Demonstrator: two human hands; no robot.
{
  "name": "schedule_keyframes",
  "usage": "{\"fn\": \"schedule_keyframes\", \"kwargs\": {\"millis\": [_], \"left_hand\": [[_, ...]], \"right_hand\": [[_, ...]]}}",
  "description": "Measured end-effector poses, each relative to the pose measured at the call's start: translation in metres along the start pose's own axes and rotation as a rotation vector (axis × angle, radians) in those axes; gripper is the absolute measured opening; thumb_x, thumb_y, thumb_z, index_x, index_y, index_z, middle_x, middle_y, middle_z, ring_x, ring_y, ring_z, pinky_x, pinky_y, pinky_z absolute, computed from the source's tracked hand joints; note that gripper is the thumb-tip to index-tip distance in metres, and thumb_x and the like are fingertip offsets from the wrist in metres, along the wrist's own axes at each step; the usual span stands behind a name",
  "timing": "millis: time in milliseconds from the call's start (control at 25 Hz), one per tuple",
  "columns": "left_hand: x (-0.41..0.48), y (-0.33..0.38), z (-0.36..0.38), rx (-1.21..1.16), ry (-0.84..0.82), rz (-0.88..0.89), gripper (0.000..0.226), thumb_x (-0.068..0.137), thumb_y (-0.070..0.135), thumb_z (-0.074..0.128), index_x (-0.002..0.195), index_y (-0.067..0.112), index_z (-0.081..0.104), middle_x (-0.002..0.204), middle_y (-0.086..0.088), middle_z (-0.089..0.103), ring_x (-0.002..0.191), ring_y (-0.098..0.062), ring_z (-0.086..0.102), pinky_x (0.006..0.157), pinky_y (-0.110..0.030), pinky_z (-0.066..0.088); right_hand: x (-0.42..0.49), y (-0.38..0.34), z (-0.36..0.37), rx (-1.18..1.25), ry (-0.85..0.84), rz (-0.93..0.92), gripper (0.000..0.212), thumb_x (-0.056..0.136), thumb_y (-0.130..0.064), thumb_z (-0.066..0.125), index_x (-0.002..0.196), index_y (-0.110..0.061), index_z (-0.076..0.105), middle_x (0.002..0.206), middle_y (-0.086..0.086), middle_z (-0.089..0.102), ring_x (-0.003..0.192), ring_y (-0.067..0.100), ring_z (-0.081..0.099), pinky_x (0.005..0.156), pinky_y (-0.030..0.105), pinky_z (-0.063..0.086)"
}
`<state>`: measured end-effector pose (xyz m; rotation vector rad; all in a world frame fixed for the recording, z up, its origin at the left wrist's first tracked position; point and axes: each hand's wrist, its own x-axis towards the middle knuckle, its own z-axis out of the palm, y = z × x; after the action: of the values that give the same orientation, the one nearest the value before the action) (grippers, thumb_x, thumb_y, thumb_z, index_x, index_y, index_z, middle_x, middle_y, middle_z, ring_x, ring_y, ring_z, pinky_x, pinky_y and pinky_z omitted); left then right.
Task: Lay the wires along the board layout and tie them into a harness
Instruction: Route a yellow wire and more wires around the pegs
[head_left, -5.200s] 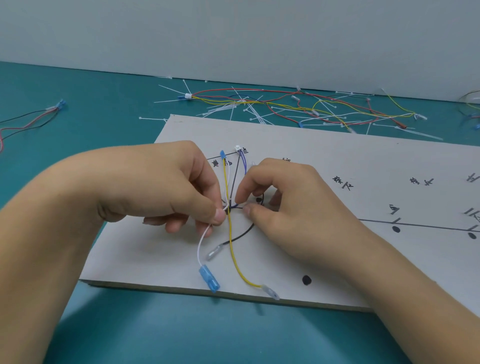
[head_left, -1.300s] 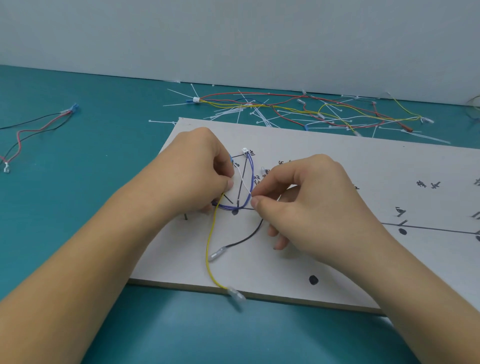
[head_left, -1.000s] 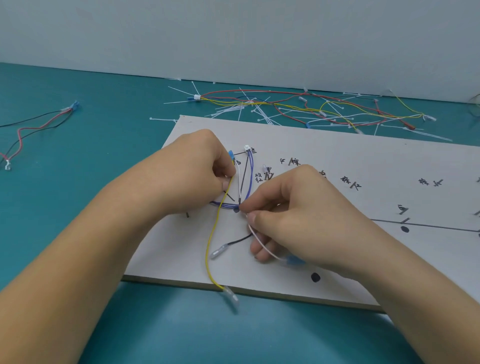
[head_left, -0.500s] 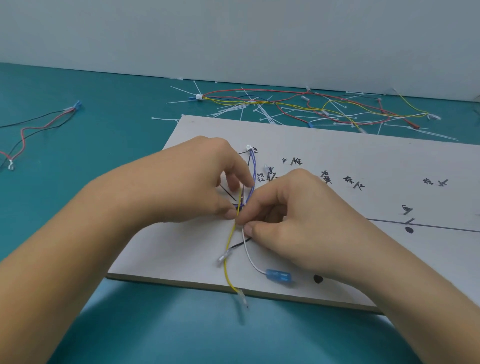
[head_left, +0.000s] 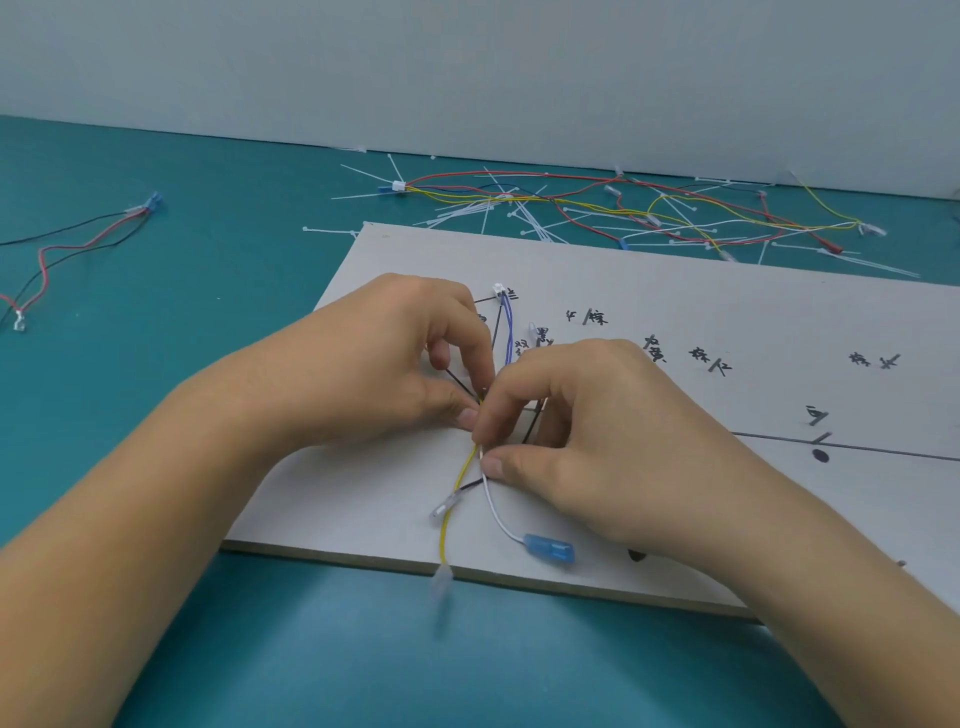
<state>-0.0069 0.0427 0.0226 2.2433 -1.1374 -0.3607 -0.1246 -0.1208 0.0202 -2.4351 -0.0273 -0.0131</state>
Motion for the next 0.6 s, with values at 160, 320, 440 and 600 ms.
{"fn": "schedule_keyframes", "kwargs": {"millis": [160, 320, 440, 600], "left_hand": [[0.001, -0.004, 0.001, 0.028, -0.032, -0.012, 0.016, 0.079, 0.027, 0.086, 0.081, 0.035, 0.072, 0.102, 0.014, 0.061, 0.095, -0.007, 0.06, 0.086, -0.038, 0.051], [-0.001, -0.009, -0.002, 0.051, -0.098, -0.011, 0.014, 0.088, 0.03, 0.08, 0.093, 0.039, 0.072, 0.113, 0.021, 0.057, 0.105, -0.005, 0.058, 0.094, -0.042, 0.05], [-0.002, -0.01, -0.003, 0.082, -0.118, -0.013, 0.016, 0.09, 0.032, 0.078, 0.094, 0.044, 0.068, 0.116, 0.026, 0.052, 0.107, -0.003, 0.057, 0.095, -0.043, 0.049], [-0.001, -0.012, -0.002, 0.1, -0.087, -0.025, 0.015, 0.089, 0.032, 0.078, 0.086, 0.04, 0.066, 0.115, 0.026, 0.05, 0.107, -0.003, 0.055, 0.094, -0.042, 0.049]], "right_hand": [[0.001, 0.001, -0.004, -0.014, -0.013, -0.002, 0.013, 0.08, -0.022, 0.084, 0.078, -0.03, 0.075, 0.059, -0.044, 0.055, 0.067, -0.021, 0.054, 0.062, 0.001, 0.039], [0.002, 0.001, -0.006, -0.012, -0.018, -0.001, 0.012, 0.08, -0.021, 0.083, 0.079, -0.03, 0.075, 0.06, -0.044, 0.055, 0.066, -0.019, 0.055, 0.062, 0.001, 0.039], [0.002, 0.001, -0.005, -0.01, -0.016, -0.015, 0.012, 0.079, -0.022, 0.084, 0.079, -0.03, 0.075, 0.06, -0.044, 0.055, 0.066, -0.018, 0.056, 0.061, 0.001, 0.039], [0.002, 0.002, -0.005, 0.011, -0.025, -0.029, 0.012, 0.079, -0.02, 0.085, 0.078, -0.028, 0.076, 0.058, -0.042, 0.056, 0.065, -0.019, 0.056, 0.06, 0.0, 0.038]]}}
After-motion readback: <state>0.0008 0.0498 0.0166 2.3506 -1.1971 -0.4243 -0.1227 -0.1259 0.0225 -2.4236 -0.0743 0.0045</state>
